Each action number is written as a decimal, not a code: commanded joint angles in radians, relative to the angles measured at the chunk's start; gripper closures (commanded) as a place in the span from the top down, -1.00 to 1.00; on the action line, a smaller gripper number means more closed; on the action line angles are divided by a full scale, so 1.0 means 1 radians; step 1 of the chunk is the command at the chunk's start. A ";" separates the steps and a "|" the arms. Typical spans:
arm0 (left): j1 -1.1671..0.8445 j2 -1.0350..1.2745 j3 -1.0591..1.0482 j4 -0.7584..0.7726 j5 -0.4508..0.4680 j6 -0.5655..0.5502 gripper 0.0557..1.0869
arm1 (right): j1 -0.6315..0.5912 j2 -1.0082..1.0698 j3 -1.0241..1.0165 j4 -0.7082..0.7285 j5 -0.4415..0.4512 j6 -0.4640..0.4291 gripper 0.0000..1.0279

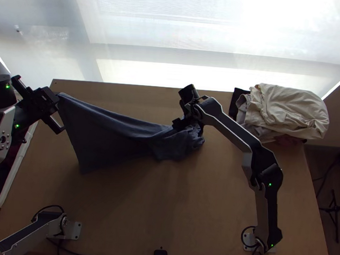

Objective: Fold the t-shirt

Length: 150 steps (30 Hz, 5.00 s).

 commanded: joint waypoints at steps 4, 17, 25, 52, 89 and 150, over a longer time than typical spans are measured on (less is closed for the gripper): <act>0.000 -0.004 -0.013 0.001 0.001 0.003 -0.83 | 0.007 0.073 0.044 -0.023 0.001 0.003 0.71; 0.008 0.004 -0.015 0.015 -0.001 0.012 -0.83 | 0.018 0.088 0.049 -0.006 -0.001 -0.021 -0.10; 0.016 0.013 -0.016 0.023 0.001 0.018 -0.83 | 0.027 0.082 0.008 0.032 -0.028 -0.052 -0.87; 0.158 0.001 0.206 -0.070 0.142 -0.253 -0.83 | -0.071 -0.693 0.038 -0.321 -0.051 -0.076 -0.94; 0.244 -0.272 -0.062 0.093 0.712 -0.925 -0.83 | -0.482 -1.256 -0.466 0.012 -0.711 0.149 -0.95; 0.053 0.685 -0.056 0.112 0.110 -0.301 -0.84 | -0.347 -0.237 -0.357 -0.163 -0.346 -0.118 -0.95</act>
